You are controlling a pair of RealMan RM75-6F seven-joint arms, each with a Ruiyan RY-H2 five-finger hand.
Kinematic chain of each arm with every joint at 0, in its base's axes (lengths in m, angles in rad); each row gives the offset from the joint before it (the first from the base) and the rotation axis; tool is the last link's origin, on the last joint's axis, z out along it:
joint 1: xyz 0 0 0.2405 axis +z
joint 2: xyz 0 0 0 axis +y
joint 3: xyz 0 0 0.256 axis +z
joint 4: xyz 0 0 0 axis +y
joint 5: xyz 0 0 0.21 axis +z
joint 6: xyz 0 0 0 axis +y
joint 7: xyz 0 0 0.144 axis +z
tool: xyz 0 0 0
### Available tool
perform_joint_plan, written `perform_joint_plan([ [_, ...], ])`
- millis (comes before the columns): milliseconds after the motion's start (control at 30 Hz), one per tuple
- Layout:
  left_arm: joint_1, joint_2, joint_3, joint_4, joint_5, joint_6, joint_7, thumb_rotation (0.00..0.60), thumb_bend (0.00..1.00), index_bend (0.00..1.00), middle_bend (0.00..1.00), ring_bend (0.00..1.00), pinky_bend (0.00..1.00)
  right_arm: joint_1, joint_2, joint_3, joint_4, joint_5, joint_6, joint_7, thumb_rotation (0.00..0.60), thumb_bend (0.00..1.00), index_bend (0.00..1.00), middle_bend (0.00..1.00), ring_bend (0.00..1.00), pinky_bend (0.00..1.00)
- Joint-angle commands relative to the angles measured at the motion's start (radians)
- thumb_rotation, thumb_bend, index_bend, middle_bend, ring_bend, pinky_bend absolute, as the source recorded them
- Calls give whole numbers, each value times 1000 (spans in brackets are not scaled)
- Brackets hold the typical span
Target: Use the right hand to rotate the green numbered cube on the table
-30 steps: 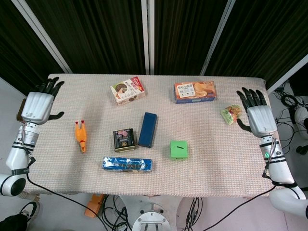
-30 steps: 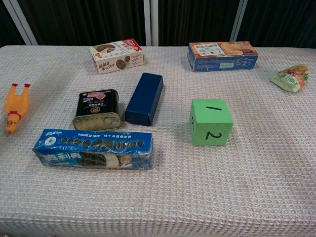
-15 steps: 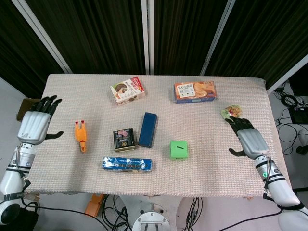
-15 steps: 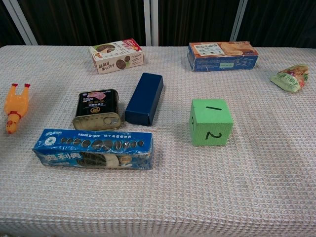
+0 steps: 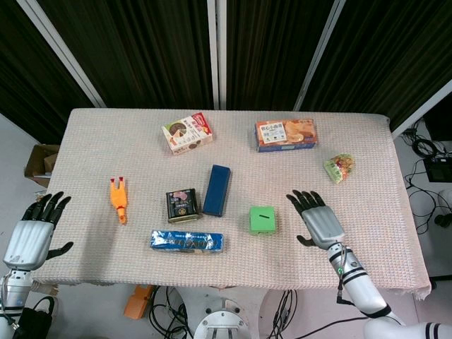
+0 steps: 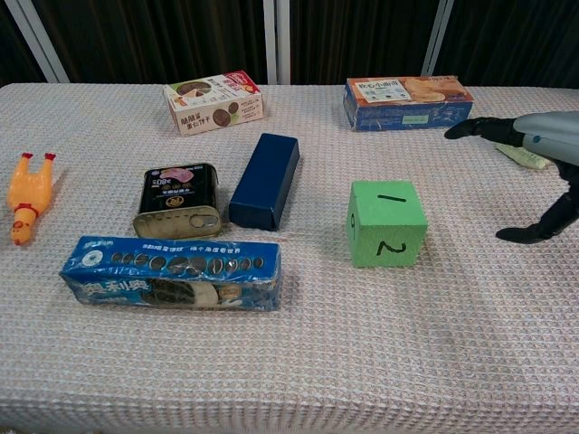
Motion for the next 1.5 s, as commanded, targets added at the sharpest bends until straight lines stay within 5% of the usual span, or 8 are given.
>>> perform_joint_plan([
  [33,21,-27,7,41,19,12,-51,576,90,103,84,69,187,40,-107,25,61,62,29,-77,600,119,0,0,0,0],
  [300,44,-43,4,73,27,9,-71,564,94,103,85,68,183,85,-213,43,77,121,42,-141,600,121,0,20,0,0],
  [900,62,-13,-9,51,41,-16,-105,526,95,105,85,68,181,122,-267,32,52,172,66,-166,600,125,0,210,0,0],
  [1500,69,-2,-21,51,49,-35,-136,526,94,112,85,68,181,151,-272,21,17,189,55,-163,600,122,0,181,0,0],
])
